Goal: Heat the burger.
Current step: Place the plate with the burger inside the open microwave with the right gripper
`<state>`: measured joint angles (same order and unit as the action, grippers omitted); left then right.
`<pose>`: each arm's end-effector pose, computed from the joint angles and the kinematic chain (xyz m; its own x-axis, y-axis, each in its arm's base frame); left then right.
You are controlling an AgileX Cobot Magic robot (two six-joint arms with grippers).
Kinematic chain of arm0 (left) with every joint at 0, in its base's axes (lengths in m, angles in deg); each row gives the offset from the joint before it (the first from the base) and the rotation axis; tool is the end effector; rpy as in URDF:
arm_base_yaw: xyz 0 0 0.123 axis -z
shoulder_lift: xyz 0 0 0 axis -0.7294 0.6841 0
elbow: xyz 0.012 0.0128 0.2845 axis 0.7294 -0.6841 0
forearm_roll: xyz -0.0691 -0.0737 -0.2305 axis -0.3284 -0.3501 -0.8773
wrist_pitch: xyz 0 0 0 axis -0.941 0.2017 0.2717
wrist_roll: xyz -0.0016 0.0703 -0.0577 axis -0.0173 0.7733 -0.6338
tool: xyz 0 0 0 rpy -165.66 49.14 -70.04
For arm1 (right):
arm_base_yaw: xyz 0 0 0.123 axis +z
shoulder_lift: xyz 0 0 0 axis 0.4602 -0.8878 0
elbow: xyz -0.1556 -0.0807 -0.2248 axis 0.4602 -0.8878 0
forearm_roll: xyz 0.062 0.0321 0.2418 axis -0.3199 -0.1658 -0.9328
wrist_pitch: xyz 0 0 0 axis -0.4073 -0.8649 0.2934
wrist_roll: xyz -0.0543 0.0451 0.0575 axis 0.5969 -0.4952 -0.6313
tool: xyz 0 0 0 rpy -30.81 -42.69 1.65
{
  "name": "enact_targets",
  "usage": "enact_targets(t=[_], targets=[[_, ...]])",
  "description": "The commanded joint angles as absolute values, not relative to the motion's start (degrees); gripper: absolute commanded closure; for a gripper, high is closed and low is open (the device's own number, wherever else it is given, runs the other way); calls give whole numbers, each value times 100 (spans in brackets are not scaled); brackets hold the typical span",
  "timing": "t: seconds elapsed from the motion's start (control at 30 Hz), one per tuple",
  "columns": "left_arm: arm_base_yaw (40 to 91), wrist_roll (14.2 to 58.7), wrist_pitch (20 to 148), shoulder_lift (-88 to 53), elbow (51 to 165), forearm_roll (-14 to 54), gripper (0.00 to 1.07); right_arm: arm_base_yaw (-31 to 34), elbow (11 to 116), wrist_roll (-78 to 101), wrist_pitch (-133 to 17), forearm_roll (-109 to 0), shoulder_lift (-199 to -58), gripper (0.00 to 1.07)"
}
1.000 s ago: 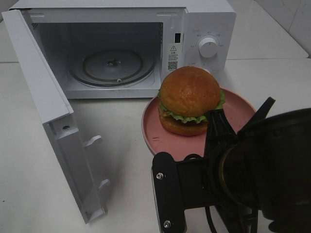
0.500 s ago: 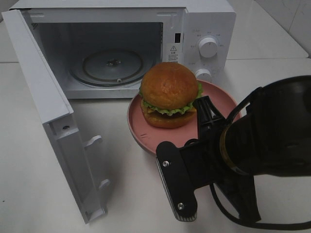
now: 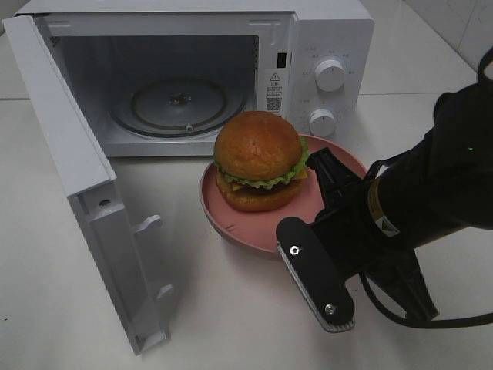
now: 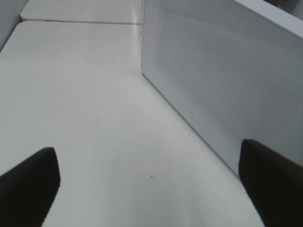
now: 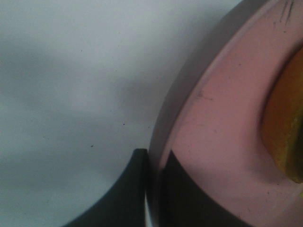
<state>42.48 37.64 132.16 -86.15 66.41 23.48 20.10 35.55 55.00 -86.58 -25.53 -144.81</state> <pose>-0.0042 -0.0153 0.2800 -0.4181 -0.0443 -0.9073 0.0679 0.9945 -0.0799 0.1893 0.1786 0.1828 0.4769 -0.8771 0.0579 -0.7523 -0.4413 -0.4892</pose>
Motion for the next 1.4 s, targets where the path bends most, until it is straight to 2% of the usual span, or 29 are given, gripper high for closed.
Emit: enact_targets(t=[0.03,0.33,0.4,0.67,1.4], targets=[[4243,3776,13181,-8741,6635,2353,9,1723,3675,6611,-8348,-3069,-14372,107],[4243,3776,13181,-8741,6635,2353,9,1311,3910,7952,-8251,-3968,-14372,107],[4243,3776,13181,-8741,6635,2353,9,1133,4001,8651,-8245,-4455,-14372,107],[4243,3776,13181,-8741,6635,2353,9,990,4208,9694,-8177,-5315,-14372,107],[4243,3776,13181,-8741,6635,2353,9,1013,4208,9482,-7690,-4845,-14429,107]])
